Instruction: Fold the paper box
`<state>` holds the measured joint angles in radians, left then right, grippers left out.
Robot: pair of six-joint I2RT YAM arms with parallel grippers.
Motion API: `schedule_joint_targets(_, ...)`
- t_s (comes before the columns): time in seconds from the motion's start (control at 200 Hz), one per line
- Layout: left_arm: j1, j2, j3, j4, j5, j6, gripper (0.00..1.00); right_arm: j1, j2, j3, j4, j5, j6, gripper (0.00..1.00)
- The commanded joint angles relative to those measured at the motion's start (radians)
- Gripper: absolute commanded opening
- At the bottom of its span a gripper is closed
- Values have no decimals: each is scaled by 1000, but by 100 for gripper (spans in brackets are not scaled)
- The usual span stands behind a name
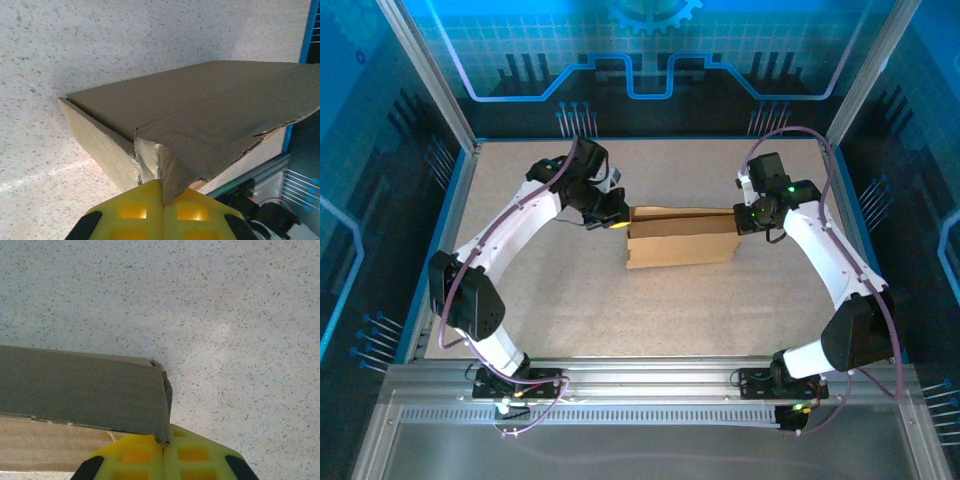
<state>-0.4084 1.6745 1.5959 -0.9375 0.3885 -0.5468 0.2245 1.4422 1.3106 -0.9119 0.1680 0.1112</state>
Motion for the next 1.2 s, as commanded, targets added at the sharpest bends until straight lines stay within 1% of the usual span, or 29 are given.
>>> schedule_joint_targets(0.0,24,-13,-8,6,102,-51,0,15,29,-31,-79,3,-15,0)
schedule_joint_targets(0.17,37,-6,-13,13,149,-62,0,16,35,-25,-81,3,-17,0)
schedule_joint_targets(0.29,39,3,-14,5,147,-59,0,15,39,-24,-79,1,-15,0)
schedule_joint_targets(0.485,34,-3,-59,13,65,-18,0,16,38,-30,-73,-1,-13,0)
schedule_joint_targets(0.61,33,-21,-123,88,61,-25,0,16,37,-35,-69,-1,-9,0)
schedule_joint_targets(0.7,25,-36,-177,159,79,-15,0,16,34,-44,-59,-7,-2,0)
schedule_joint_targets(0.78,17,-45,-224,201,68,-7,0,17,31,-58,-51,-8,8,0)
schedule_joint_targets(0.89,9,-53,-284,267,68,-42,0,17,14,-76,-30,-8,24,0)
schedule_joint_targets(1.031,-12,-69,-331,335,33,-72,0,19,-11,-99,-10,-25,29,0)
schedule_joint_targets(1.196,-45,-79,-377,368,-20,-76,0,19,-23,-121,2,-26,28,0)
